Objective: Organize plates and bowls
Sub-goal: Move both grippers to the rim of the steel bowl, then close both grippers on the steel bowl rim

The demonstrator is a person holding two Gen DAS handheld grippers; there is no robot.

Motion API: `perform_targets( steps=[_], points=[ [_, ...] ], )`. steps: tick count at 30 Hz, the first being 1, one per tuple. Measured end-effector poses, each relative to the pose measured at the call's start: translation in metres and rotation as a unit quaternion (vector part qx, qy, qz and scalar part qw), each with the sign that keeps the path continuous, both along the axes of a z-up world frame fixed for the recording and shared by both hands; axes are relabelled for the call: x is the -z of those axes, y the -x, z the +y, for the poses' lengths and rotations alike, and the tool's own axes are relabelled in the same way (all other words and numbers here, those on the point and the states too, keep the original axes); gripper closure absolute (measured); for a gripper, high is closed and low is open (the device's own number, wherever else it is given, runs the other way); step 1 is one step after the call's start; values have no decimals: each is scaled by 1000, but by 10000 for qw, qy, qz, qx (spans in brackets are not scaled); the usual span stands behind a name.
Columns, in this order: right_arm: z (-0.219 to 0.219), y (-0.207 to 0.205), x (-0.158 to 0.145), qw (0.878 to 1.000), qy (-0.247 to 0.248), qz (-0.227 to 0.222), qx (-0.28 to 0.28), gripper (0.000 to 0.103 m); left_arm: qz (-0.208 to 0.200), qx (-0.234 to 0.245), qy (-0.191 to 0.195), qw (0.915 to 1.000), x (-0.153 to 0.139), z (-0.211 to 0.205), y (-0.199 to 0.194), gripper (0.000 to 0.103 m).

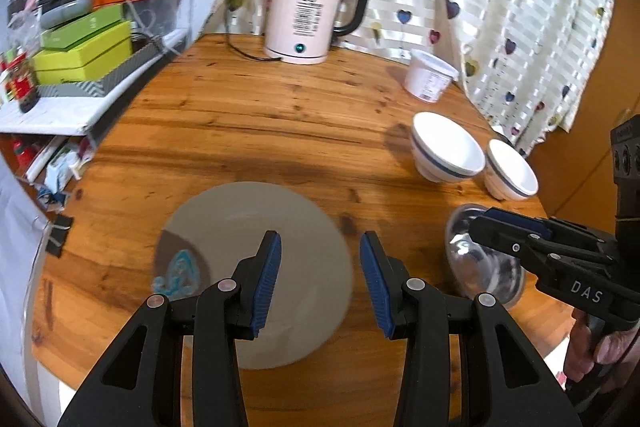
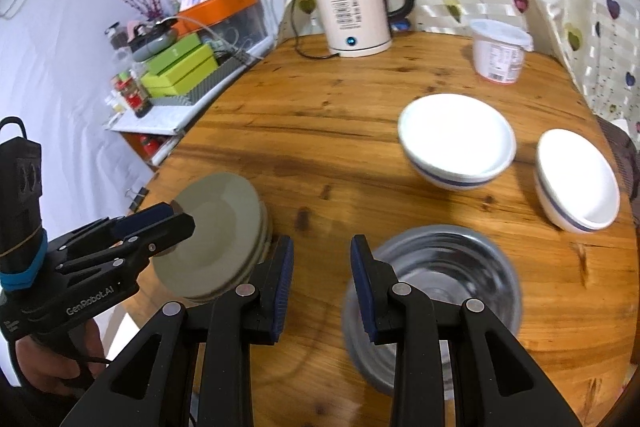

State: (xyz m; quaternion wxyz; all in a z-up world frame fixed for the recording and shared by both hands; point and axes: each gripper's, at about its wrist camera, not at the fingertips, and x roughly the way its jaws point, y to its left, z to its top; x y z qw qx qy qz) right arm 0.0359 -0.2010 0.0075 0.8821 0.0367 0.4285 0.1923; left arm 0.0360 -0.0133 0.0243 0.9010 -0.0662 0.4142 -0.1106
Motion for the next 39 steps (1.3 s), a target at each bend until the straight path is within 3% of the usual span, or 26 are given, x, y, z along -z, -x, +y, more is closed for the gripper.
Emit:
perform_targets(
  steps=[11, 39],
  points=[
    [-44, 5, 6, 9989, 52, 63, 458, 71, 50, 507, 75, 9987, -1, -41, -7, 61],
    [-117, 12, 30, 9928, -36, 379, 1132, 70, 550, 1096, 193, 9923, 26, -97, -20, 61]
  ],
)
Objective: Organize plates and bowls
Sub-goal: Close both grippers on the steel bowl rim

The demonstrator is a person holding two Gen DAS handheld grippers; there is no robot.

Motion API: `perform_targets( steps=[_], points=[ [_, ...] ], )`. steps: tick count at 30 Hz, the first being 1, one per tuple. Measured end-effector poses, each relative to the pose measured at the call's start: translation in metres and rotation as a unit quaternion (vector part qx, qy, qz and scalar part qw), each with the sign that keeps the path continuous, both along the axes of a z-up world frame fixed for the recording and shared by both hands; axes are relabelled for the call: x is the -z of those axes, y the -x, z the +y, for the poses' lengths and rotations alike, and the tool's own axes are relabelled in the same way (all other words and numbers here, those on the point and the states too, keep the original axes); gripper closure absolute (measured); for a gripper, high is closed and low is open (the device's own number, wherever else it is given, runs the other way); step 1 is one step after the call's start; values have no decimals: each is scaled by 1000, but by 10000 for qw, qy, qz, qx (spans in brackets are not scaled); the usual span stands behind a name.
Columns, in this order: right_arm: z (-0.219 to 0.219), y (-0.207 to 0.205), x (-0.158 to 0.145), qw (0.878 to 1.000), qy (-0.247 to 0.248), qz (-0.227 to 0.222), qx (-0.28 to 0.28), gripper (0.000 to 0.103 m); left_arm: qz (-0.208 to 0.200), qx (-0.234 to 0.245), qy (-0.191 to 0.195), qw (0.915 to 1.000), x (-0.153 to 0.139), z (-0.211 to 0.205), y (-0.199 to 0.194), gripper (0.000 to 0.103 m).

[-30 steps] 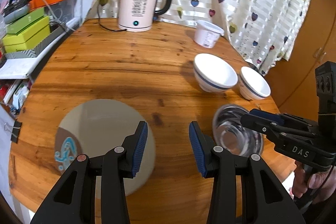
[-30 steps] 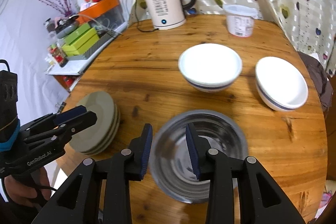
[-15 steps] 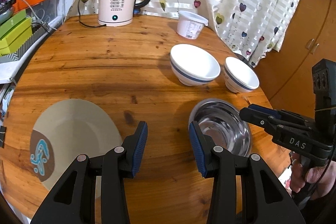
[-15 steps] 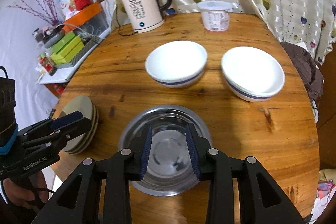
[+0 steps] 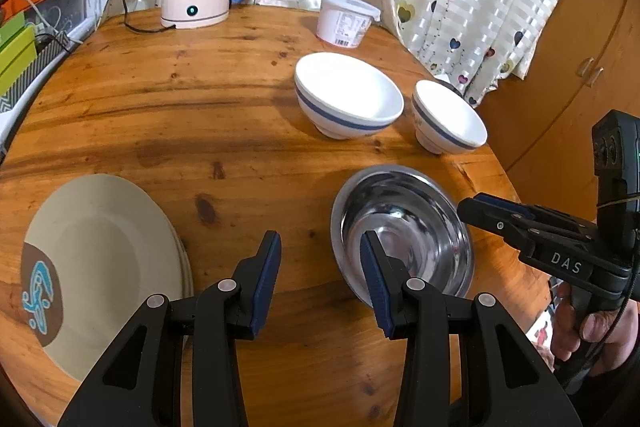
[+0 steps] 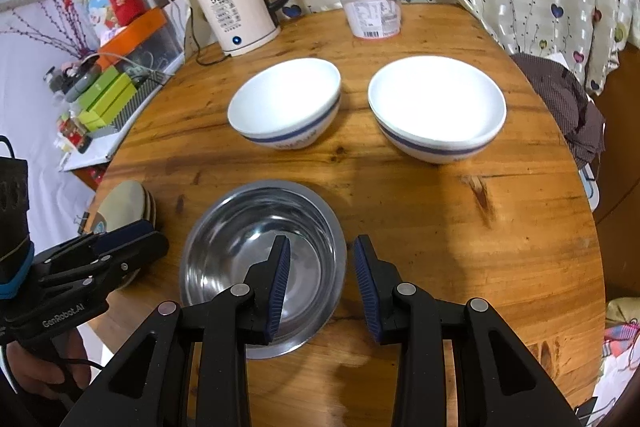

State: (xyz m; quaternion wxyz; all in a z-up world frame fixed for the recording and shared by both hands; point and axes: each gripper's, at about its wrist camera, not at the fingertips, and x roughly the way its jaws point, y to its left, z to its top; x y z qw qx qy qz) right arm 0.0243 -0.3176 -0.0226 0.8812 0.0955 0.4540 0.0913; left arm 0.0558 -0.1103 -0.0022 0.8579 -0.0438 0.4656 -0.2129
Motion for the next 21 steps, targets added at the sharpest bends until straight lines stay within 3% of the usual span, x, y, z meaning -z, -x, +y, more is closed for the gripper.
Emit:
perform_targets(
  steps=[16, 21],
  points=[
    [-2, -6, 20, 9994, -173, 313, -32, 71, 267, 194, 35, 9994, 19, -14, -6, 61],
    [0, -7, 22, 9992, -180, 344, -74, 79, 270, 247, 8, 9993, 21, -18, -7, 61]
  ],
)
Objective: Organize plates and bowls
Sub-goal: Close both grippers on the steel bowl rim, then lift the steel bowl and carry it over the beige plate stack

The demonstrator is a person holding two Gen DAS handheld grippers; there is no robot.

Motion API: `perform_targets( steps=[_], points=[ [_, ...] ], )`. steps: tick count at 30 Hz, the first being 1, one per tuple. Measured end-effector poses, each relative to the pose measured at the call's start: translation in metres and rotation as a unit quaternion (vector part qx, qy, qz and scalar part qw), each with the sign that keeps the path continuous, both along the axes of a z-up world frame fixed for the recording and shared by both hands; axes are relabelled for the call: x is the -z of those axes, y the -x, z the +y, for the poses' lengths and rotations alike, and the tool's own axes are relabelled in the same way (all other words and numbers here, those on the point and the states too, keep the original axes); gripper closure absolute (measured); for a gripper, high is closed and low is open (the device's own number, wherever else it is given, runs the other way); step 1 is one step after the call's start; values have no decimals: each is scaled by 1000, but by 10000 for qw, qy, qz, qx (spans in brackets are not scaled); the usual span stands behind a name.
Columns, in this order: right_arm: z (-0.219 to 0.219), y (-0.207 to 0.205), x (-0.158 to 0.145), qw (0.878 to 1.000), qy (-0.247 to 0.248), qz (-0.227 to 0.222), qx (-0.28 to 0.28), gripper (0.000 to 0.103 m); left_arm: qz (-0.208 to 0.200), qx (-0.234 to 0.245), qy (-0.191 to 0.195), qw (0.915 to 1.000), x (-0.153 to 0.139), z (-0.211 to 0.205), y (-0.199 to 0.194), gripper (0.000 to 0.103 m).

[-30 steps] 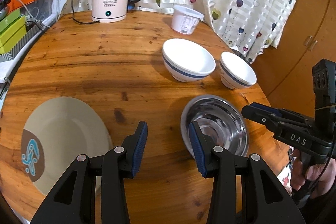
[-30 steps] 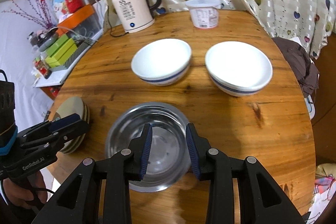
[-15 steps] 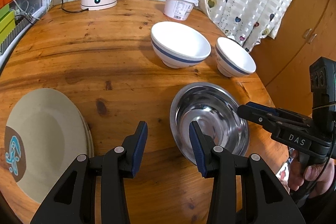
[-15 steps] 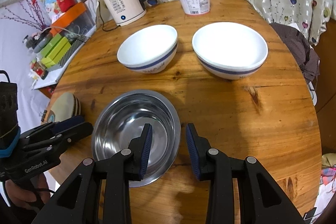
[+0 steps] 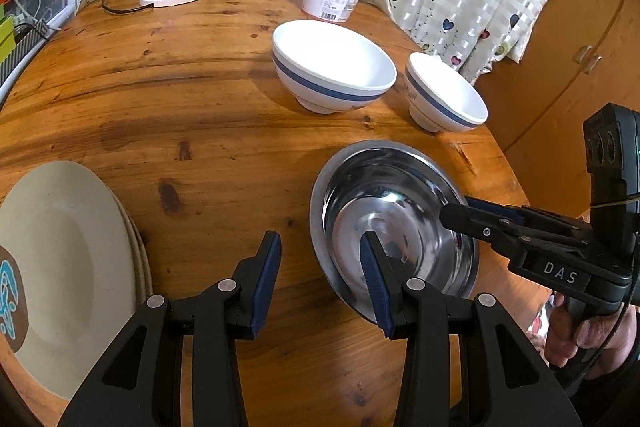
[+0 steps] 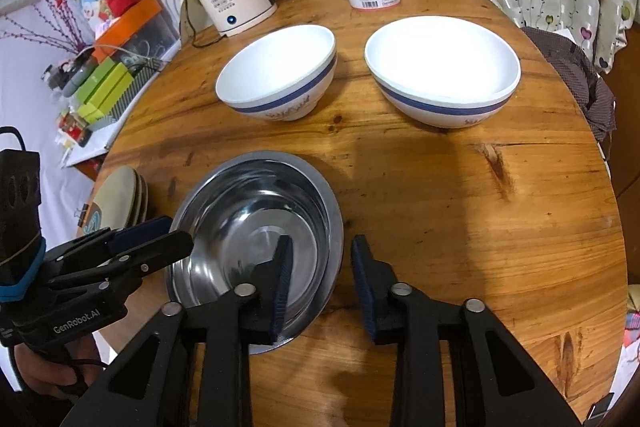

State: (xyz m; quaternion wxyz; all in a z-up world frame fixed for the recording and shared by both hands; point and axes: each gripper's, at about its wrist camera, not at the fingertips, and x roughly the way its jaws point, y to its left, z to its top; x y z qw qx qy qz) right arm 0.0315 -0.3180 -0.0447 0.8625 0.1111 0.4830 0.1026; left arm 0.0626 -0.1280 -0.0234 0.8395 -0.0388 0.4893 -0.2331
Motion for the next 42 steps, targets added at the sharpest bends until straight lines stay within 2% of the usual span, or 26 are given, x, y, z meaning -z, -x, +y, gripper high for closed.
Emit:
perform_targets(
  steps=[9, 20, 27, 42],
  points=[
    [1, 0, 4, 10000, -6, 23, -26, 87, -41, 86, -6, 10000, 2, -4, 0, 61],
    [0, 0, 4, 10000, -10, -8, -43, 90, -121, 172, -31, 9998, 2, -10, 2, 69],
    [0, 0, 4, 10000, -10, -3, -31, 90, -101, 106, -5, 9999, 2, -6, 1, 82],
    [4, 1, -3, 9999, -6, -85, -70, 91, -222, 23, 39, 9997, -9, 2, 4, 82]
  ],
)
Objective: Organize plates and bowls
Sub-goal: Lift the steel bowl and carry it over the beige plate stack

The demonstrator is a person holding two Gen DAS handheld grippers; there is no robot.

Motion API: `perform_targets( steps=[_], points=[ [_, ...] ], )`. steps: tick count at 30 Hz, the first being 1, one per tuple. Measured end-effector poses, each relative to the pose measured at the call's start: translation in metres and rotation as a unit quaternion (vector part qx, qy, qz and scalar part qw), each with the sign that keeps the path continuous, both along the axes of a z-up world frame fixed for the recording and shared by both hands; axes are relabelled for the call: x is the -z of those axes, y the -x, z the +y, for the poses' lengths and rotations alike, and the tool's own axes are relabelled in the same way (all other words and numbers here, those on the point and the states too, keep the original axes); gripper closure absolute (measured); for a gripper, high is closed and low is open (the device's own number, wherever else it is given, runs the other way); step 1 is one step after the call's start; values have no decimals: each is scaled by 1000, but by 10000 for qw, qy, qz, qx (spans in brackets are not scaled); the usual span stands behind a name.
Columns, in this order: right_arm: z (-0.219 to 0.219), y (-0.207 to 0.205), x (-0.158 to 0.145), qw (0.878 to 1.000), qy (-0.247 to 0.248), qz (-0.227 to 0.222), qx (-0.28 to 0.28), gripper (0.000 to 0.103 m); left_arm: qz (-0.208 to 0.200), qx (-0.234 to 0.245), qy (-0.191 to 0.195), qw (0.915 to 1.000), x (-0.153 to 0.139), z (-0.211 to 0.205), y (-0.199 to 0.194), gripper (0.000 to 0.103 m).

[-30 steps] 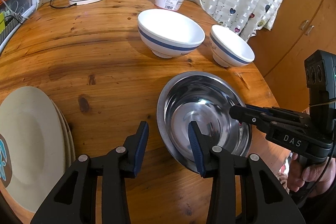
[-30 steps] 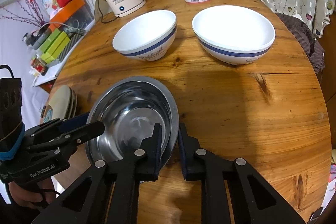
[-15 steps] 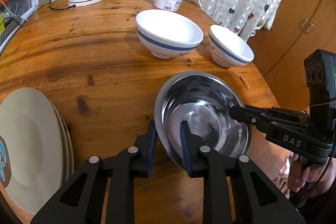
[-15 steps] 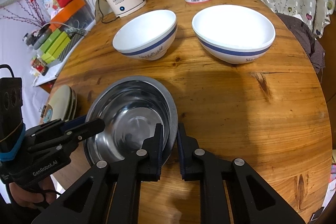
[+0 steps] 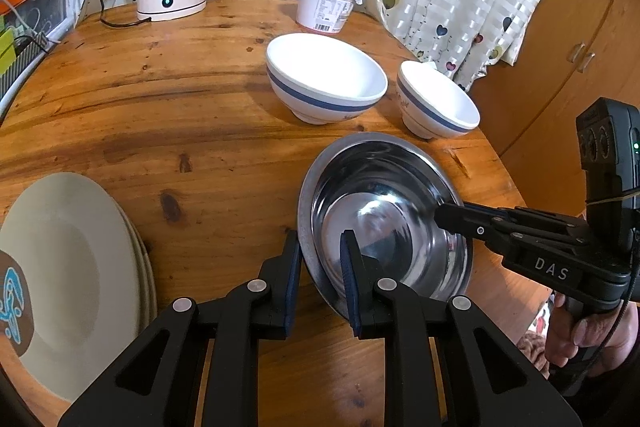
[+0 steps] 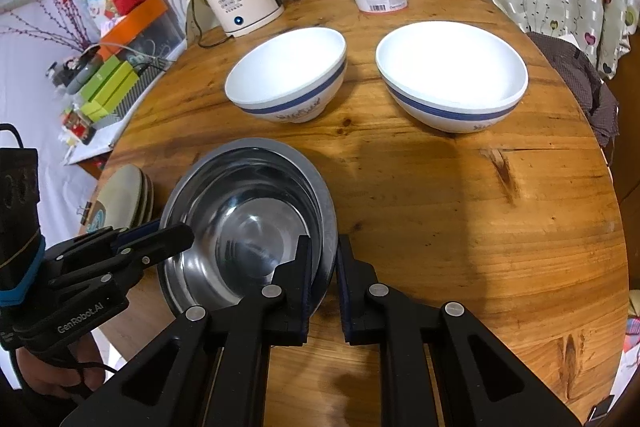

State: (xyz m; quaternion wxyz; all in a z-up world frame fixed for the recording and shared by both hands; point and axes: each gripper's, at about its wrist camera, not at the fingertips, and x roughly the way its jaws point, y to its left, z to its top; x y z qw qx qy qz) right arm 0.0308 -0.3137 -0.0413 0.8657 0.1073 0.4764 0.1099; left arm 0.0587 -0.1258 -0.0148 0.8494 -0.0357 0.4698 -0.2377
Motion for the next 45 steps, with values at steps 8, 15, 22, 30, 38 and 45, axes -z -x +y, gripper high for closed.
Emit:
perform_targets(
  steps=[8, 15, 22, 30, 38, 45],
  points=[
    [13, -4, -11, 9999, -13, -103, -134, 91, -87, -165, 23, 9998, -9, 13, 2, 82],
    [30, -11, -22, 9993, -4, -204, -328, 91, -176, -407, 50, 9990, -17, 34, 5, 82],
    [60, -19, -34, 9972, 42, -363, -652, 91, -248, -730, 89, 9970, -23, 61, 9, 82],
    [102, -29, -39, 9931, 75, -439, -1083, 91, -316, -1227, 90, 9919, -27, 101, 15, 82],
    [142, -40, -38, 9890, 64, -424, -1412, 91, -347, -1594, 86, 9866, -27, 132, 20, 82],
    [166, -47, -36, 9863, 90, -391, -1597, 91, -313, -1851, 114, 9821, -22, 155, 23, 82]
  ],
)
